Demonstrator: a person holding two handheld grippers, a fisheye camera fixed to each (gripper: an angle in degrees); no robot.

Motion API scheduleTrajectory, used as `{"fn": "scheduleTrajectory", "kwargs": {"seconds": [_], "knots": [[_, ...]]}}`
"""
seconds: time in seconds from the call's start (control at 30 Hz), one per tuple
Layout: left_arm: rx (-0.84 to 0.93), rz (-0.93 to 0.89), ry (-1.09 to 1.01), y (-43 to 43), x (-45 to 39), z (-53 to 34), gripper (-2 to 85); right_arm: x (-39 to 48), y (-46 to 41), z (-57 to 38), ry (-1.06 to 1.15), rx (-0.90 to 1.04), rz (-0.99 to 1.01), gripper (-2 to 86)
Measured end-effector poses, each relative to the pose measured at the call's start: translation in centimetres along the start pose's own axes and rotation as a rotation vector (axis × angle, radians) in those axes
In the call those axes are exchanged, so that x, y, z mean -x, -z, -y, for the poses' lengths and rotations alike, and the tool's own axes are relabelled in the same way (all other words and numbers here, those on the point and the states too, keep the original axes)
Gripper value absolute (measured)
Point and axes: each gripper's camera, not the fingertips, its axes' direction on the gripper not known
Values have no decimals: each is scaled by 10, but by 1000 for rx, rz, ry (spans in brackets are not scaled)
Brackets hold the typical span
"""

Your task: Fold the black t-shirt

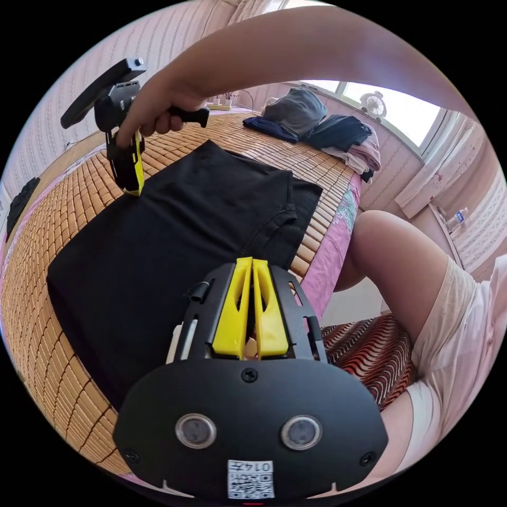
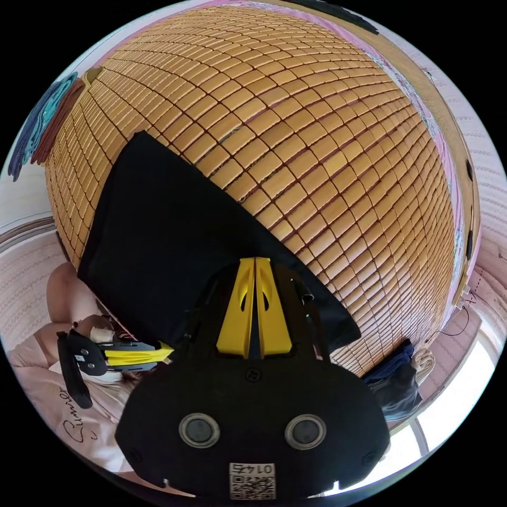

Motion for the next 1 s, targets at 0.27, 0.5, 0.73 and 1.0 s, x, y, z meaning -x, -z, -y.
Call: {"fn": "scheduleTrajectory", "kwargs": {"seconds": [0.27,0.5,0.73,1.0], "knots": [[-26,-20,-47,-4,-13,-16,-8,-34,21,-48,-84,-180,57,-7],[-231,-67,-81,12,-32,-28,33,-97,32,-271,-424,-433,127,15],[-201,-181,-71,-6,-65,-25,87,-123,-26,-428,-667,-368,285,107],[-143,-80,-92,-36,-105,16,152,-160,-21,-521,-681,-632,614,15]]}}
